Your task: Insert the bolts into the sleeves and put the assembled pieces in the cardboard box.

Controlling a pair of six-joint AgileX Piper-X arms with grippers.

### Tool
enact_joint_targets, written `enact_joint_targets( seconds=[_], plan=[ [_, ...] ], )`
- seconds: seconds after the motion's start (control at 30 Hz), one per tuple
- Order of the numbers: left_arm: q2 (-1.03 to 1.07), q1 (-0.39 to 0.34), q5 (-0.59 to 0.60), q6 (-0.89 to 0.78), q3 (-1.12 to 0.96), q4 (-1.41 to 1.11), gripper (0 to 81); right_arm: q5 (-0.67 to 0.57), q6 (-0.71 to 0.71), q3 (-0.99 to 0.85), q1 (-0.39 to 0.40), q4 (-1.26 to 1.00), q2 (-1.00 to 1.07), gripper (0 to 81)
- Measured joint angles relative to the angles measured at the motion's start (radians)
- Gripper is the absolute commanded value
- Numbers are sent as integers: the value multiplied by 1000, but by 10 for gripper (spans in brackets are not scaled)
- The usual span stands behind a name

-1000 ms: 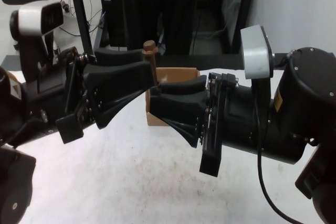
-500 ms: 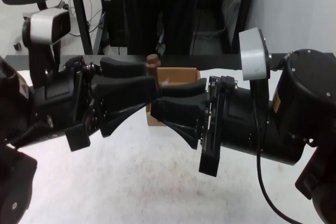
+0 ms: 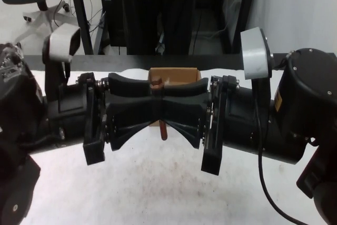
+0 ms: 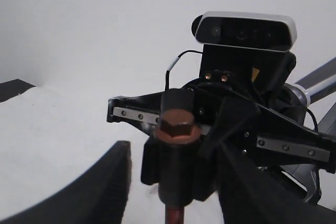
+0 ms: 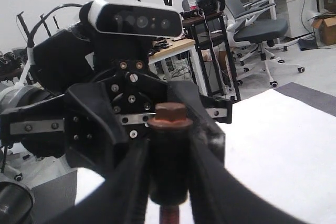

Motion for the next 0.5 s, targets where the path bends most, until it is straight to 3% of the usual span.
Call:
enact_joint_targets(
  seconds=[0.37,0.43,0.5],
  plan=[
    [0,110,-16,-265,-2,-307,440,-16,-15,0,0,49,0,8],
    [0,122,-16,-276,-2,-314,304,-16,-30,0,0,85,0,8],
    [0,140,-16,-283,-2,-319,83,-13,-33,0,-2,101,0,8]
  ],
)
